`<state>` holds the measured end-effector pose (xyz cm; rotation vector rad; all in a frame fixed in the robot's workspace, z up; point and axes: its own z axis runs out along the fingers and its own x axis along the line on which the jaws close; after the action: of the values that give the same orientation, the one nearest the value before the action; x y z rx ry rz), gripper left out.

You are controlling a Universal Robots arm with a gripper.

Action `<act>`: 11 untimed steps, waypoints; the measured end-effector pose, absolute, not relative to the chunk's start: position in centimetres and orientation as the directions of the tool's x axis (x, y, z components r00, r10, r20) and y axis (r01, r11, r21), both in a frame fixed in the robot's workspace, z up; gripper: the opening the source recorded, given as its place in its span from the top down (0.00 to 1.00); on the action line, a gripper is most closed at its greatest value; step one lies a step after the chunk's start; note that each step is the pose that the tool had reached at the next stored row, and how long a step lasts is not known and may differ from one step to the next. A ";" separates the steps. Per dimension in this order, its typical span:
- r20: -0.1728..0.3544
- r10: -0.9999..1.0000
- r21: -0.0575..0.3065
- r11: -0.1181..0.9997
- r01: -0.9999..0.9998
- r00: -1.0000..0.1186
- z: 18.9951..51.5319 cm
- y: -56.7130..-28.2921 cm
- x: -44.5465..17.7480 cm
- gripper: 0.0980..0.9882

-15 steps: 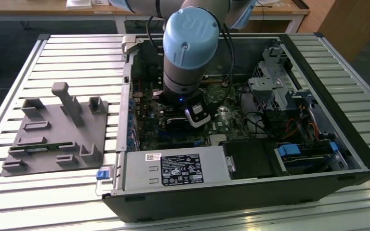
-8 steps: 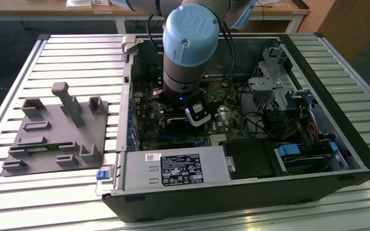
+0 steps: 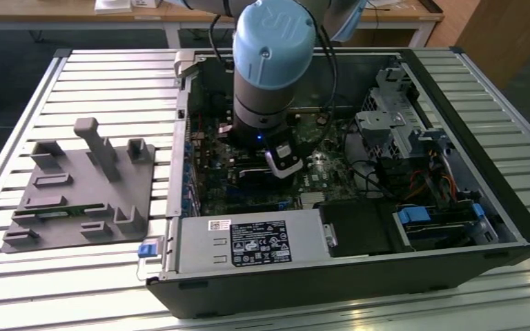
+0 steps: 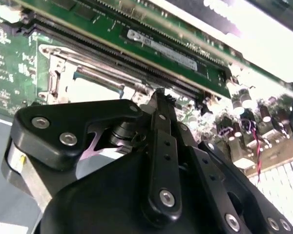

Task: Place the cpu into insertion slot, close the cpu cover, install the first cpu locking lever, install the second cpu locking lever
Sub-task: 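Install the second cpu locking lever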

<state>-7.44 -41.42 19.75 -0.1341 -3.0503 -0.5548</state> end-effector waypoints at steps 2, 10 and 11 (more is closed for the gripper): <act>0.053 0.078 0.350 0.932 0.092 -0.996 20.2 -41.4 -7.4 0.99; 0.053 0.079 0.350 0.932 0.092 -0.995 22.4 -41.4 -7.4 0.99; 0.053 0.079 0.350 0.932 0.092 -0.995 22.7 -41.3 -7.4 0.99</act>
<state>-7.44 -41.34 22.72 -0.1348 -3.0503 -0.5548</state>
